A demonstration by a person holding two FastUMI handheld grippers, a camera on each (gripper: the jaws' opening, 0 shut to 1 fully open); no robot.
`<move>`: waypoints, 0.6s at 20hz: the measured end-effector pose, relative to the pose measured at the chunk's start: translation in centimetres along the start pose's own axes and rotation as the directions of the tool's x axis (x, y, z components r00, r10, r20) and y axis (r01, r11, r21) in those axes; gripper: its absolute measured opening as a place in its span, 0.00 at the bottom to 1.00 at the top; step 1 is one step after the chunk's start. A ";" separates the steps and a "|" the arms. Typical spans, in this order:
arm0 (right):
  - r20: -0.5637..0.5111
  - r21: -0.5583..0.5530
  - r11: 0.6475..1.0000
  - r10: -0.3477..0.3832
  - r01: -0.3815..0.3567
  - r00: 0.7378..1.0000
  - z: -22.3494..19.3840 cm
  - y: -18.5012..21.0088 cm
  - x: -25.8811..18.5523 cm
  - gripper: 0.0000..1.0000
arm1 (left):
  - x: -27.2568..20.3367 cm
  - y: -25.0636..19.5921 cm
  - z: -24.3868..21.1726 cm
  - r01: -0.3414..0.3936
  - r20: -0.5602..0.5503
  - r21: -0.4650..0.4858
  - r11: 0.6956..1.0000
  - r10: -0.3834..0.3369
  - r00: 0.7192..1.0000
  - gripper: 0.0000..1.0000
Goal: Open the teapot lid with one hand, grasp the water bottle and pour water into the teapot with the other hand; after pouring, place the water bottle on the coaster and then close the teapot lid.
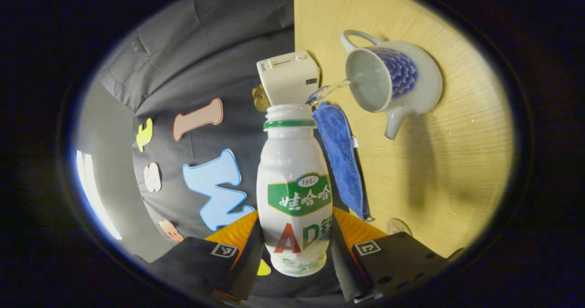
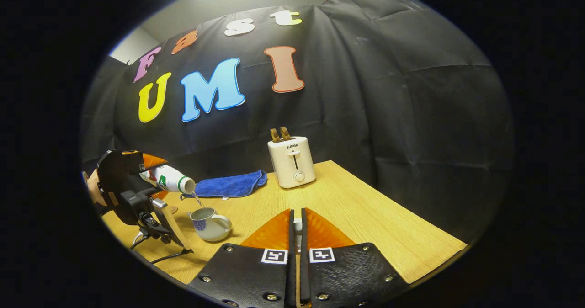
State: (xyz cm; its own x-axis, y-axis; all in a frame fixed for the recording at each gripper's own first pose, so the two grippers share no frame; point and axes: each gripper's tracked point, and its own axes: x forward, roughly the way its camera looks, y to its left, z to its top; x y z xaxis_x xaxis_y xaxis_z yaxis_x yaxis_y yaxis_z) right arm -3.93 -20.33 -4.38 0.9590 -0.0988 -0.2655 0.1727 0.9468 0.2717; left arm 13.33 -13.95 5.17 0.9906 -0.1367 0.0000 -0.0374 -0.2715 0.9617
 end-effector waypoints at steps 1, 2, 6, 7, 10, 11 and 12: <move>0.001 0.002 1.000 0.000 0.000 1.000 0.0 0.0 0.1 0.03 | 0.0 0.0 -0.1 -0.001 0.004 0.008 1.000 0.001 1.000 0.82; 0.001 0.003 1.000 0.000 0.000 1.000 0.0 0.0 0.2 0.03 | 0.1 -0.1 0.0 -0.002 0.006 0.018 1.000 0.002 1.000 0.82; 0.001 0.003 1.000 0.005 -0.005 1.000 -0.1 0.1 0.2 0.03 | -0.1 0.2 -0.3 -0.006 0.013 0.052 0.999 0.005 1.000 0.82; 0.002 0.003 1.000 0.007 -0.007 1.000 0.0 0.2 0.2 0.03 | -0.2 0.3 -0.3 -0.007 0.013 0.058 0.998 0.007 1.000 0.82; 0.000 0.002 1.000 0.012 -0.012 1.000 -0.2 0.3 0.3 0.03 | -0.3 0.2 -0.4 -0.009 0.010 0.070 0.997 0.008 1.000 0.77; 0.000 0.001 1.000 0.013 -0.013 1.000 -0.1 0.3 0.3 0.03 | -0.5 0.3 -0.5 -0.008 0.009 0.073 0.997 0.008 1.000 0.77; 0.000 0.001 1.000 0.015 -0.015 1.000 -0.1 0.4 0.3 0.03 | -0.7 0.3 -0.4 -0.010 0.011 0.077 0.997 0.009 1.000 0.77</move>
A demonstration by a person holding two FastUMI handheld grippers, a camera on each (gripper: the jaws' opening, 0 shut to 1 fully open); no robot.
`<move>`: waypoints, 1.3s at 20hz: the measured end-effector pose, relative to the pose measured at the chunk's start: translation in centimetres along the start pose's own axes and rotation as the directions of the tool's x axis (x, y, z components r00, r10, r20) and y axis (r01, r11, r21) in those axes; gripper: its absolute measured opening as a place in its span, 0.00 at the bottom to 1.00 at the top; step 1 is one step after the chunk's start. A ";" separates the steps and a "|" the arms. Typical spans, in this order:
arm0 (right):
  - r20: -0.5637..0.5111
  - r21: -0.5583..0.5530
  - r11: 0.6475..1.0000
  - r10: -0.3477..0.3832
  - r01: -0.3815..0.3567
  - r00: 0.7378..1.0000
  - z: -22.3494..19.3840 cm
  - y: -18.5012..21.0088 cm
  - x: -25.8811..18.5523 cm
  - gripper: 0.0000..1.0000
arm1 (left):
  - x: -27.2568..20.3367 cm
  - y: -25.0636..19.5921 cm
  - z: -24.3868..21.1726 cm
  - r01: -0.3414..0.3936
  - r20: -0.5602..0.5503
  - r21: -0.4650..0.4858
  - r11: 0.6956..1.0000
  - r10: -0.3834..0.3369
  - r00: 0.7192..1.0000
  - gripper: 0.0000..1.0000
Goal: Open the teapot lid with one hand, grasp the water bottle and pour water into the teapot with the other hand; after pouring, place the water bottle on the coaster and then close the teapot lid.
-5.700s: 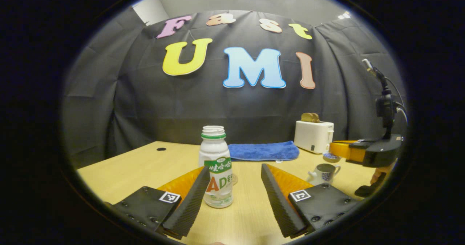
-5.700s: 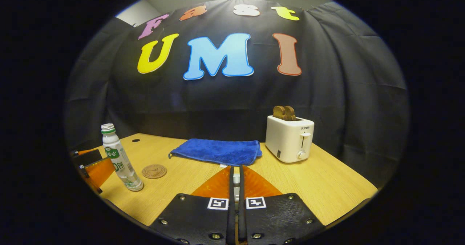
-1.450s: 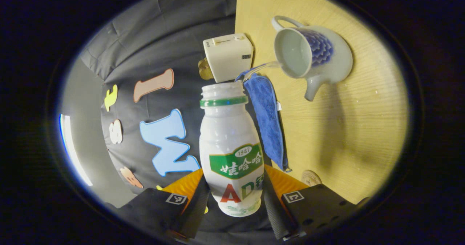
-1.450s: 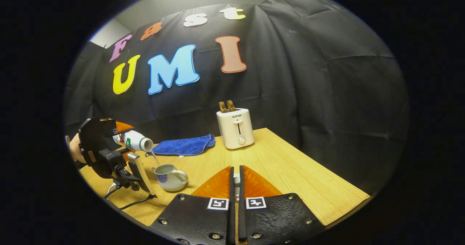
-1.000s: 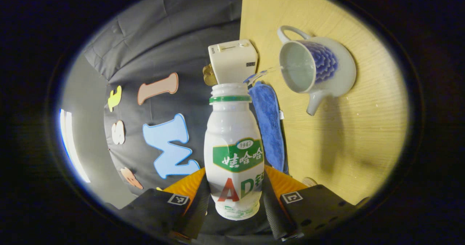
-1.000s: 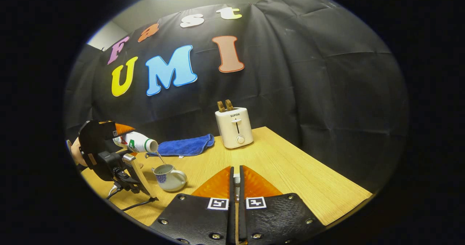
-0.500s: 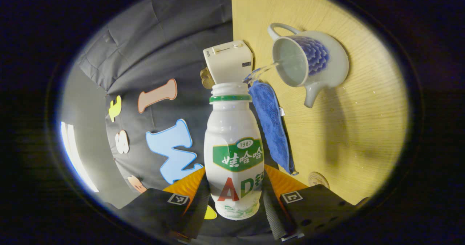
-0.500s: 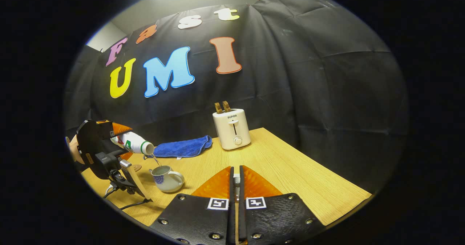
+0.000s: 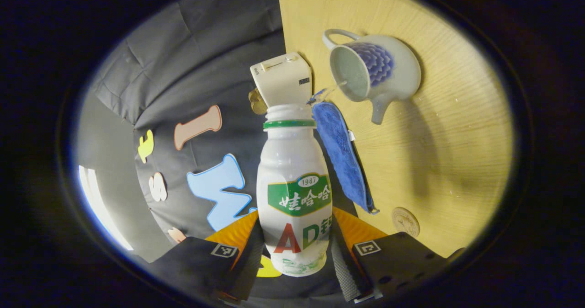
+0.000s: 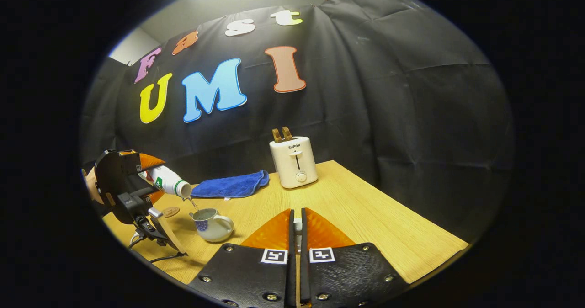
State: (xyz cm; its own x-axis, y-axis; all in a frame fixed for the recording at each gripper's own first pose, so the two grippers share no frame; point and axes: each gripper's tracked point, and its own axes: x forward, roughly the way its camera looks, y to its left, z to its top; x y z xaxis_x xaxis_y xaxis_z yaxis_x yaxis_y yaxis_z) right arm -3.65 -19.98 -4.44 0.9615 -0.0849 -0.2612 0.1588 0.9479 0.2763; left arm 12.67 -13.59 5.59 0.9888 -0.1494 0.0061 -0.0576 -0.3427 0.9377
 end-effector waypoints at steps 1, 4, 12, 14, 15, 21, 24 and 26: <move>0.000 0.000 1.000 0.001 -0.001 1.000 0.0 0.0 0.0 0.03 | 0.1 0.2 -0.1 -0.002 0.001 0.006 1.000 0.002 1.000 0.78; -0.001 -0.005 1.000 0.007 -0.007 1.000 -0.1 0.2 0.0 0.03 | -0.1 0.4 -0.1 -0.011 0.006 0.029 1.000 0.010 1.000 0.82; 0.000 -0.004 1.000 0.015 -0.015 1.000 -0.1 0.4 0.0 0.04 | 0.0 1.0 -0.4 -0.020 0.009 0.083 0.996 0.019 1.000 0.82; 0.002 -0.005 1.000 0.016 -0.016 1.000 -0.1 0.4 0.0 0.03 | 0.0 1.2 -0.3 -0.026 0.014 0.096 0.995 0.024 1.000 0.77; 0.001 -0.005 1.000 0.017 -0.017 1.000 0.0 0.4 0.1 0.03 | -0.1 1.3 -0.2 -0.026 0.016 0.102 0.994 0.024 1.000 0.82; 0.003 -0.008 1.000 0.021 -0.021 1.000 0.0 0.5 0.0 0.03 | -0.3 1.7 0.5 -0.020 0.035 0.148 0.989 0.015 0.999 0.77; 0.004 -0.007 1.000 0.024 -0.024 1.000 -0.1 0.5 0.0 0.03 | -0.5 1.8 1.2 -0.021 0.049 0.171 0.985 0.012 0.999 0.77; 0.005 -0.007 1.000 0.026 -0.026 1.000 -0.1 0.5 0.0 0.03 | -0.3 2.1 1.4 -0.024 0.059 0.188 0.982 0.013 0.998 0.82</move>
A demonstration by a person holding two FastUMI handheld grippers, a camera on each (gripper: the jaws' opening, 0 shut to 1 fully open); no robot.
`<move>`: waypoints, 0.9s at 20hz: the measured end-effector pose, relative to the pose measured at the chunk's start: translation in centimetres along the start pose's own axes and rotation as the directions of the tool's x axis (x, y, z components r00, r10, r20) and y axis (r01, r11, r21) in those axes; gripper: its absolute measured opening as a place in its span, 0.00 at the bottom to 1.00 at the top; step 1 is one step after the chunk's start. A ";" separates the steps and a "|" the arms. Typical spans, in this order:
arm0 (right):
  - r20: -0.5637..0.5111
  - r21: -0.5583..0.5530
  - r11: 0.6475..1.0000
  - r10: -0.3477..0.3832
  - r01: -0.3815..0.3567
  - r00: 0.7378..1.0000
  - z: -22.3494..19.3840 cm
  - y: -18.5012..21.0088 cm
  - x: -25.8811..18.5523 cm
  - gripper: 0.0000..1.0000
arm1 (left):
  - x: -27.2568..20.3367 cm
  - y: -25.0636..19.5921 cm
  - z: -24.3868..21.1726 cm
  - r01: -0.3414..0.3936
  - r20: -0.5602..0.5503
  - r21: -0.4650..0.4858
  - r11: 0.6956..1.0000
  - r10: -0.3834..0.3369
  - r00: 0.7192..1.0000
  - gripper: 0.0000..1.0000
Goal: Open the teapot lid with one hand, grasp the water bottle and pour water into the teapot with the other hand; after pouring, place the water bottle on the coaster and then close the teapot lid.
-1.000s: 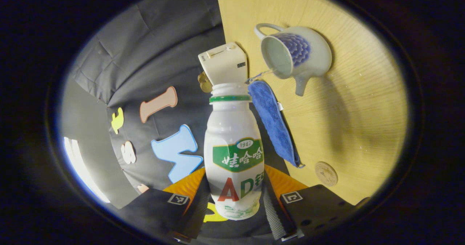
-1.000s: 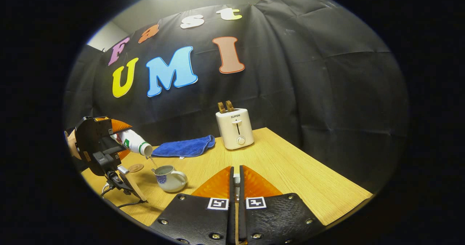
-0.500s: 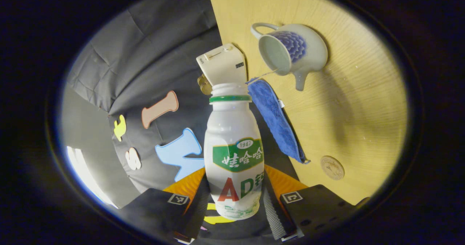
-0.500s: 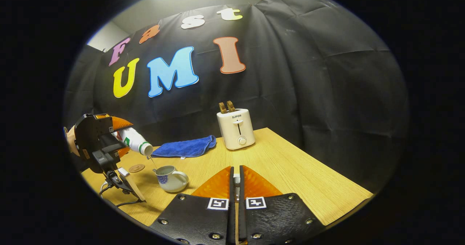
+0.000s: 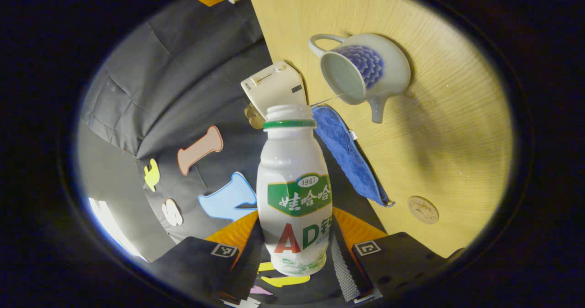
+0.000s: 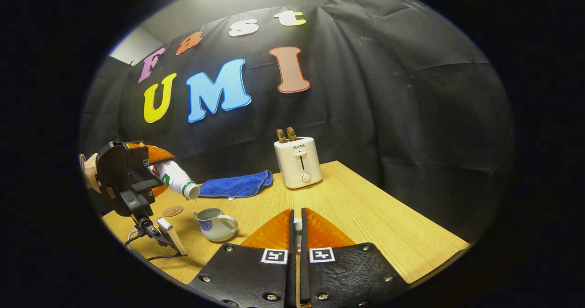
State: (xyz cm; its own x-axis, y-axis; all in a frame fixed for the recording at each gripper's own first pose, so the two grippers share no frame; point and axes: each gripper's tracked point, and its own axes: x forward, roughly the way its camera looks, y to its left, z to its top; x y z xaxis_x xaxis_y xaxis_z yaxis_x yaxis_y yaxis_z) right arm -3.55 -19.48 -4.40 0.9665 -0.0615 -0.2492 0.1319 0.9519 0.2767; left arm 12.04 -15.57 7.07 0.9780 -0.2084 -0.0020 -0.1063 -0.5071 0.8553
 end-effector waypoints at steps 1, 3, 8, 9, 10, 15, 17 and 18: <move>0.001 0.001 1.000 0.001 -0.001 1.000 0.1 0.0 0.0 0.03 | 0.2 0.1 0.3 0.000 0.003 0.008 1.000 0.000 1.000 0.82; 0.002 0.004 1.000 0.002 -0.002 1.000 0.1 0.0 -0.1 0.03 | 0.3 0.1 0.5 -0.001 0.007 0.023 1.000 0.000 1.000 0.82; 0.002 0.003 1.000 0.004 -0.004 1.000 0.1 0.0 0.0 0.03 | 0.4 0.3 0.9 0.001 0.019 0.056 0.998 -0.002 1.000 0.82; 0.002 0.003 1.000 0.005 -0.005 1.000 0.1 0.0 0.0 0.04 | 0.5 0.4 1.0 -0.001 0.020 0.059 0.998 -0.001 1.000 0.82; 0.002 0.003 1.000 0.005 -0.005 1.000 0.1 0.1 0.0 0.04 | 0.7 0.5 1.2 -0.001 0.021 0.060 0.998 0.000 1.000 0.82; -0.008 -0.001 1.000 -0.003 0.003 1.000 -0.1 -0.1 -0.1 0.03 | 0.6 0.0 0.9 0.016 0.026 -0.017 1.000 -0.015 1.000 0.77; -0.015 -0.007 1.000 -0.006 0.006 1.000 -0.1 -0.1 -0.1 0.03 | 0.3 -0.8 1.0 0.054 0.037 -0.120 0.991 -0.050 0.998 0.77; -0.018 -0.011 1.000 -0.008 0.008 1.000 -0.3 -0.1 -0.1 0.03 | 0.1 -1.4 1.2 0.076 0.046 -0.168 0.983 -0.069 0.997 0.77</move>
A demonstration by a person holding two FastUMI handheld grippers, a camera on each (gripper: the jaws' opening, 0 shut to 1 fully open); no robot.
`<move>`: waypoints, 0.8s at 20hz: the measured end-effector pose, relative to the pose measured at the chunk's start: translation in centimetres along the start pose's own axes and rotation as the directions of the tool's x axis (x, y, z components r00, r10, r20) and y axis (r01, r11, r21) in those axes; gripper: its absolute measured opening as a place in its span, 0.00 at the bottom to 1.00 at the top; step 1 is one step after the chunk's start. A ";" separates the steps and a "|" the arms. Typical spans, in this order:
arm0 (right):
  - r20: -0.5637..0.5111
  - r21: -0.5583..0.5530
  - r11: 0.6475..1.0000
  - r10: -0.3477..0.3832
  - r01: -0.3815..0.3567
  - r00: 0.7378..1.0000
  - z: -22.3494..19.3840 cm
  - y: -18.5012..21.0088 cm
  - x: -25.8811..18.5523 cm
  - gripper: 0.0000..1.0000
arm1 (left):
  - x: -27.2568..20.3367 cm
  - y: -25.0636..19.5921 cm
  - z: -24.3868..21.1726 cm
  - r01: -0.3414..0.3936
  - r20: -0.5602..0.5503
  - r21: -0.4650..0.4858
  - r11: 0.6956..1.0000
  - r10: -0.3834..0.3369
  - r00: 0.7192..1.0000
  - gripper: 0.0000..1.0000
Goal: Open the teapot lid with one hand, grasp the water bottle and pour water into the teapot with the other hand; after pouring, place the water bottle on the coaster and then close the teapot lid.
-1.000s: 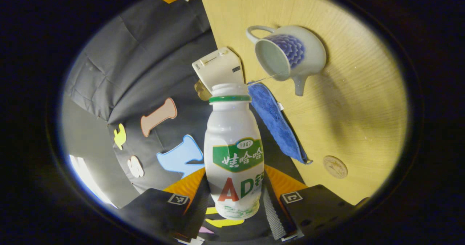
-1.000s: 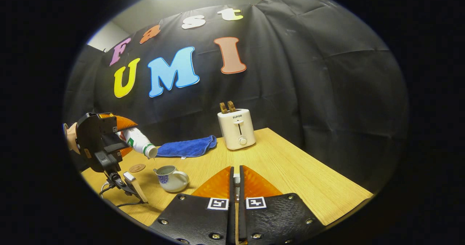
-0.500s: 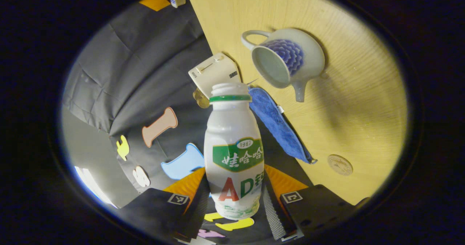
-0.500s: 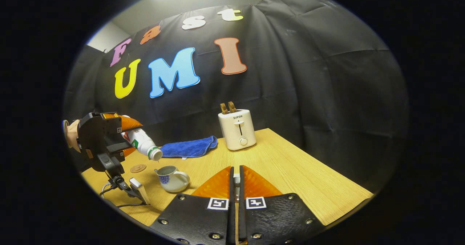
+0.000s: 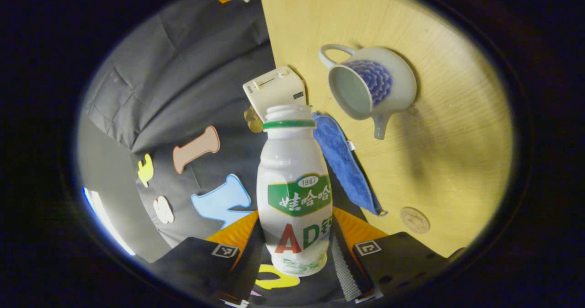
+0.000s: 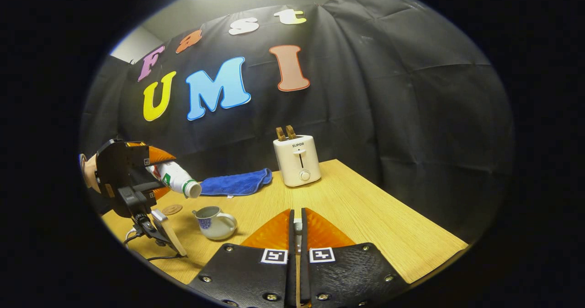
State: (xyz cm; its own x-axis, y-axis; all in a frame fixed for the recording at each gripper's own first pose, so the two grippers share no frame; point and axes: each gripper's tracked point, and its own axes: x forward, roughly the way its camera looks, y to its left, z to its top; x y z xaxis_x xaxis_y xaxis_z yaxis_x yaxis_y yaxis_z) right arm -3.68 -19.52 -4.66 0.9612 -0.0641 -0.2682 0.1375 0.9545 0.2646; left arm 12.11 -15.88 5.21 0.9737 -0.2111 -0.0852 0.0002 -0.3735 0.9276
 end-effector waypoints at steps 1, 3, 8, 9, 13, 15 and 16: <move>-0.002 -0.003 1.000 -0.001 0.001 1.000 0.0 0.2 0.0 0.03 | 0.0 -0.2 -0.2 0.011 0.003 -0.045 0.999 -0.011 1.000 0.77; -0.003 -0.006 1.000 0.004 -0.004 1.000 0.2 0.6 0.0 0.03 | -0.1 -0.9 -0.6 0.027 0.010 -0.152 0.988 -0.026 1.000 0.77; -0.008 -0.017 0.999 0.038 -0.038 0.999 0.8 2.9 0.6 0.03 | -1.4 -2.9 -2.5 0.048 0.034 -0.480 0.876 -0.037 0.999 0.83; -0.010 -0.019 0.999 0.045 -0.045 0.999 1.0 3.6 0.8 0.03 | -1.6 -3.3 -3.1 0.049 0.032 -0.541 0.840 -0.038 0.999 0.83; -0.026 -0.029 0.996 0.079 -0.080 0.997 1.2 6.5 1.6 0.03 | -2.9 -6.1 -6.3 0.037 0.002 -0.771 0.635 -0.055 0.999 0.83; -0.033 -0.044 0.994 0.097 -0.099 0.995 1.2 8.4 2.2 0.03 | -3.2 -7.6 -7.9 0.014 -0.023 -0.850 0.526 -0.064 0.998 0.83; -0.034 -0.055 0.993 0.105 -0.107 0.994 1.2 9.4 2.5 0.03 | -3.4 -8.4 -8.7 0.007 -0.031 -0.879 0.477 -0.074 0.997 0.83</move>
State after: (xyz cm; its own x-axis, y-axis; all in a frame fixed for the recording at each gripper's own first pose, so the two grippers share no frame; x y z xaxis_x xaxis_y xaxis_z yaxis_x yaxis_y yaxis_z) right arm 0.27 -11.05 -1.76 0.9616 0.0468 -0.2703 0.0203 0.9705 0.2402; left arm 10.79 -4.19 0.81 0.9778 -0.1546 -0.1417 0.2075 0.6146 0.7611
